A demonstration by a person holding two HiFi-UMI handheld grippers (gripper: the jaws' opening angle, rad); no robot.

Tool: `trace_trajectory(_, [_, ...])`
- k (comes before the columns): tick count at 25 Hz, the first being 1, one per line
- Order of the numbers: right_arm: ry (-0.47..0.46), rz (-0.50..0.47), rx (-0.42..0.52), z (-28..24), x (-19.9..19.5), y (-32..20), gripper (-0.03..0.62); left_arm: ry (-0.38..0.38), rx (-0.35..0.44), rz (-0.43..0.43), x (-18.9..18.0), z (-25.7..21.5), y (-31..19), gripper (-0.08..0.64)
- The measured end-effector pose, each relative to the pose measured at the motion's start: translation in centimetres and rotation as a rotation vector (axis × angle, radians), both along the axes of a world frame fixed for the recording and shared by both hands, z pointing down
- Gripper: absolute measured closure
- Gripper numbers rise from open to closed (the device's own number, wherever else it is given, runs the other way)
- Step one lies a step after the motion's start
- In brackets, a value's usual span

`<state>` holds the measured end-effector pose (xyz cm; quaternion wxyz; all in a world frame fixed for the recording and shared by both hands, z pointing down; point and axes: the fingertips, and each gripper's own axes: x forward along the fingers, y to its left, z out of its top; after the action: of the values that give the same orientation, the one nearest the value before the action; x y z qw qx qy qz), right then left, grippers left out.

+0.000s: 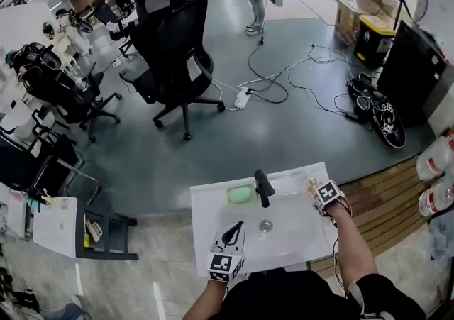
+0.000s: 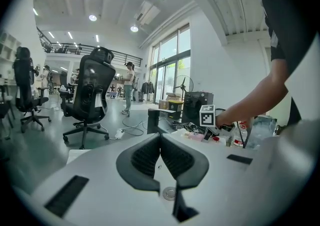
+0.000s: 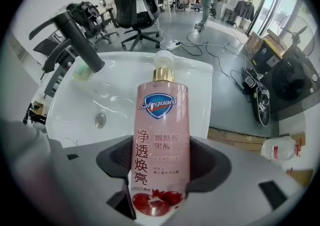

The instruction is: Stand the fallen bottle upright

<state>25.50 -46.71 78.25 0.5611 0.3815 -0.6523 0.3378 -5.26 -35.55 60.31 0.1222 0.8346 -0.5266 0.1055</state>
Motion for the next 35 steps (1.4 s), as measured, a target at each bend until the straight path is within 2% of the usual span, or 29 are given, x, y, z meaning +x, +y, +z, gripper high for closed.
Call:
trace_trajectory(4, [-0.016,-0.015,0.023,0.0,-0.1,-0.1,0.281,0.000,-0.001,-0.003,0.0,0.0,0.1,0.541])
trace_trajectory(9, [-0.079,-0.007,0.050,-0.6,0.3,-0.1,0.284,-0.006,0.003,0.003,0.1,-0.5,0.4,0.541])
trace_trajectory(17, [-0.207,0.060,0.196,-3.6,0.4,-0.7,0.284,-0.010,-0.007,-0.011,-0.4,-0.4,0.8,0.541])
trace_trajectory(20, [-0.249,0.077,0.294,-5.6,0.2,-1.3,0.284,-0.005,0.000,-0.004,-0.1,-0.5,0.5,0.541])
trace_trajectory(26, [-0.388,0.124,0.566,-10.8,-0.3,-3.2,0.281,-0.007,-0.011,0.015,0.9,-0.4,0.2,0.541])
trace_trajectory(35, [-0.490,0.071,0.982,-16.5,-1.5,-5.4,0.279,0.025,-0.002,0.026,2.3,-1.4,-0.2,0.541])
